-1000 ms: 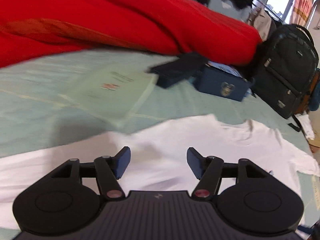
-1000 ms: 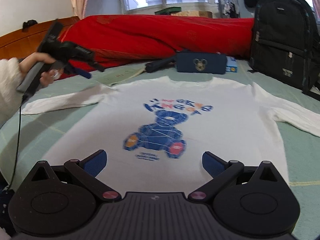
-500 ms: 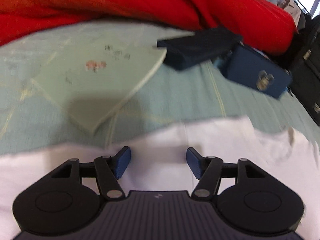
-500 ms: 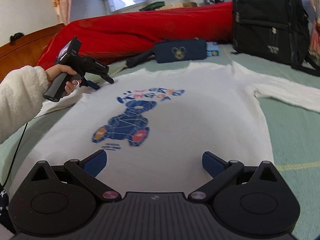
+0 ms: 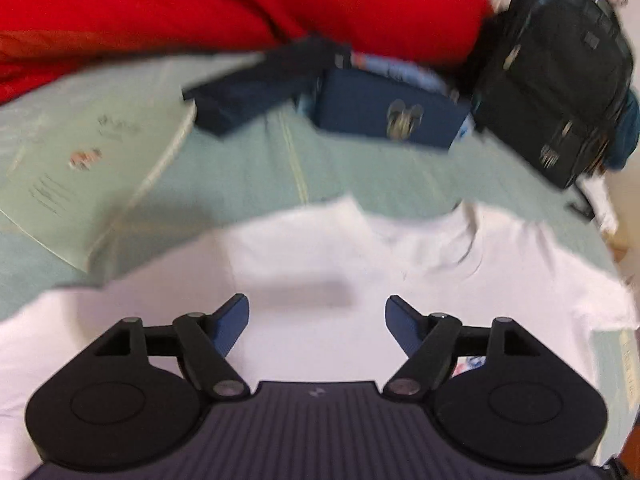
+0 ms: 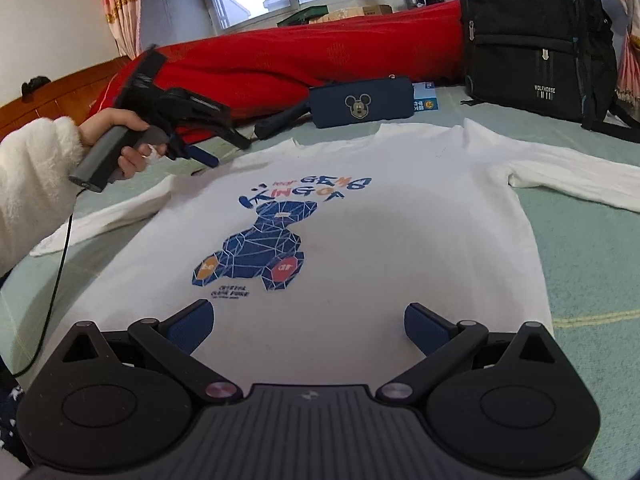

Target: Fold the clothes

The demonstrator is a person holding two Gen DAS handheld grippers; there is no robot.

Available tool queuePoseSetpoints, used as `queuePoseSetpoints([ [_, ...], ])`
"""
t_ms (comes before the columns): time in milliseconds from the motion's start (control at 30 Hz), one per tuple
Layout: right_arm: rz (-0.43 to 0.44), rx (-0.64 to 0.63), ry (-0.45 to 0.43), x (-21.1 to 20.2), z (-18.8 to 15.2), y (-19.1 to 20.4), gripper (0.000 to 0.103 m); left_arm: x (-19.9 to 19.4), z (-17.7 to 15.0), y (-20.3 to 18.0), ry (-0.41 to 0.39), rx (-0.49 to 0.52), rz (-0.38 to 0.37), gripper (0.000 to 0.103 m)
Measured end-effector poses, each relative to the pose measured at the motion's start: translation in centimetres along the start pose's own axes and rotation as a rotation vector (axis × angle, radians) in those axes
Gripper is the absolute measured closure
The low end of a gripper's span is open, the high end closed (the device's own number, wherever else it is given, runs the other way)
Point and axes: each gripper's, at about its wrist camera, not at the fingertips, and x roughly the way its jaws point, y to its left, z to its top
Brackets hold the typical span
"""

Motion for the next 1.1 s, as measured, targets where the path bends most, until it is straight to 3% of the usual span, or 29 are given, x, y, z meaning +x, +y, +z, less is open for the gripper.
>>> queuePoseSetpoints([
  [67,-0.012,-0.004,-0.002,-0.1,0.0,-0.1,0.0,2.1,0.3,-0.2,-0.003,0.001,0.05,0.026],
  [200,-0.03,0.017,-0.005,0.0,0.0,-1.0,0.0,4.5,1.7,0.1,-0.075,-0.011,0.109,0.013],
  [267,-0.031,0.029,-0.005,0.1,-0.1,-1.3,0.0,4.5,2.5,0.1,-0.071,-0.02,0.125,0.014],
  [367,-0.025,0.035,-0.008,-0.1,-0.1,-1.3,0.0,2.4,2.7,0.1,-0.106,-0.012,0.132,0.02],
  [500,-0.009,0.042,-0.009,-0.3,-0.2,-1.0,0.0,-3.0,1.7,1.0,-0.156,0.003,0.099,0.018],
  [600,0.001,0.036,-0.01,-0.6,-0.3,-0.5,0.0,-5.5,0.2,2.7,-0.123,-0.032,0.087,0.017],
  [767,-0.002,0.024,0.001,-0.6,-0.3,0.1,0.0,-5.8,-3.0,6.9,-0.06,-0.149,0.062,0.017],
  [900,-0.023,0.011,0.009,-0.5,-0.2,0.4,0.0,-4.5,-4.9,10.9,-0.067,-0.238,0.174,0.018],
  [967,-0.036,0.005,0.008,-0.6,-0.1,0.4,0.0,-5.3,-5.7,12.8,-0.113,-0.272,0.205,0.018],
  [1100,-0.046,0.018,0.016,-0.5,-0.2,0.1,0.0,-7.8,-7.0,15.5,-0.153,-0.311,0.344,0.018],
])
